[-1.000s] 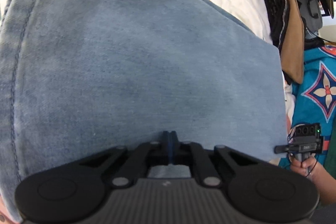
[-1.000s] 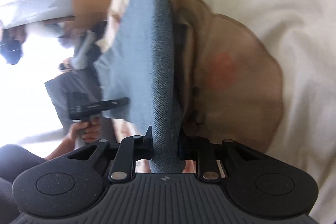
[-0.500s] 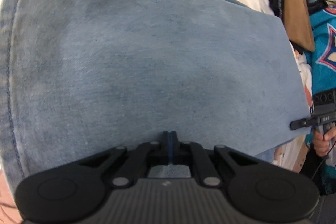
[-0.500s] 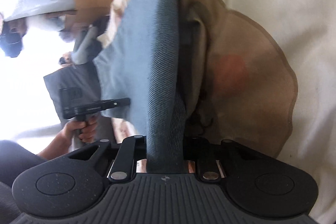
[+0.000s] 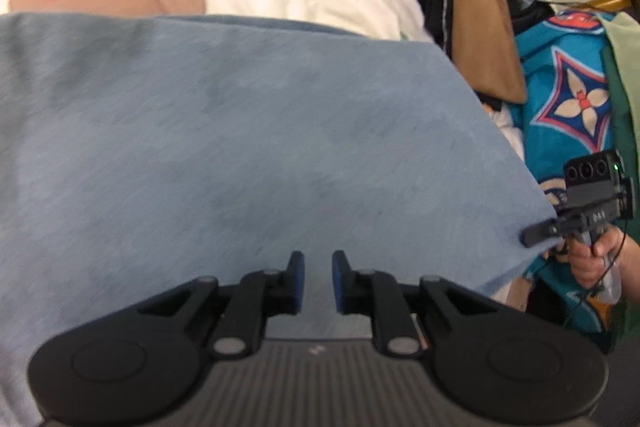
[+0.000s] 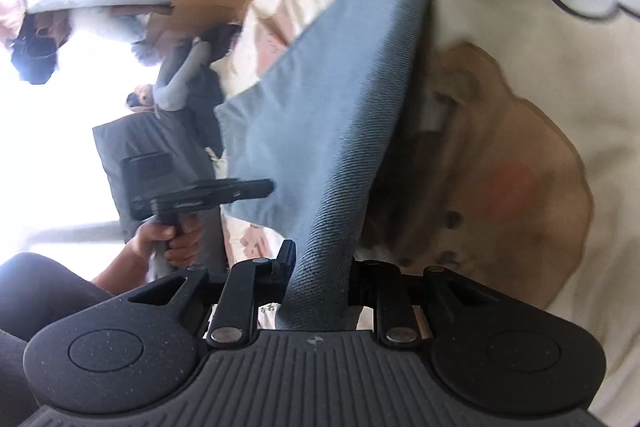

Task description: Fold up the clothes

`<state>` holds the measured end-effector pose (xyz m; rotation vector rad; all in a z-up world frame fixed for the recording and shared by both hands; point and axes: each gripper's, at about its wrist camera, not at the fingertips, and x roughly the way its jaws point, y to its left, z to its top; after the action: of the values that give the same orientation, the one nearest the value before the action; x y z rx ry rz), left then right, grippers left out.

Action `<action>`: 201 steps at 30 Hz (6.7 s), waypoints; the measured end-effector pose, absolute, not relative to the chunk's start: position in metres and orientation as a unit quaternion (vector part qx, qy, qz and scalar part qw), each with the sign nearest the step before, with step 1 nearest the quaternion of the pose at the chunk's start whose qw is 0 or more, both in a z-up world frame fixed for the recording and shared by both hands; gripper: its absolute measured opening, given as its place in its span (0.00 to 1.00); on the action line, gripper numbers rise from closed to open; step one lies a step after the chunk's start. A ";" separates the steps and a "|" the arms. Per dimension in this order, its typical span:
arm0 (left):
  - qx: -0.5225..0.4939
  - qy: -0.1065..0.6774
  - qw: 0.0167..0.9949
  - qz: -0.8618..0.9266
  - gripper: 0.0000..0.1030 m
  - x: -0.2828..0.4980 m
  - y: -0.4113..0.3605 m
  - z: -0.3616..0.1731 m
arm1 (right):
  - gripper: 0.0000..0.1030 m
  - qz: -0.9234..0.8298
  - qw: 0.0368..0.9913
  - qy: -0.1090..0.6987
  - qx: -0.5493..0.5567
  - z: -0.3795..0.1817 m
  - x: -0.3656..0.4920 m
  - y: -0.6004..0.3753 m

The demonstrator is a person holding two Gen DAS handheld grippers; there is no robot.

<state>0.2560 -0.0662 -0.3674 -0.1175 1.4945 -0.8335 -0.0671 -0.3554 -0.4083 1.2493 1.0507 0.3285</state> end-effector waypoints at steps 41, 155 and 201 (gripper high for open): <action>-0.068 0.636 0.691 -0.336 0.09 0.288 -0.115 -0.408 | 0.51 0.042 0.707 0.441 0.551 -0.461 -0.033 -0.398; -0.343 0.482 0.804 -0.060 0.23 0.201 0.192 -0.358 | 0.07 0.063 0.702 0.660 0.260 -0.309 0.332 -0.039; -0.344 0.512 0.782 -0.082 0.60 0.209 0.188 -0.289 | 0.76 0.107 0.845 0.485 0.199 -0.293 0.165 -0.109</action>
<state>0.2093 0.1882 -0.2888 -0.7436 1.1057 -0.1780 0.1652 -0.1093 -0.2929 0.4207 1.0237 0.2263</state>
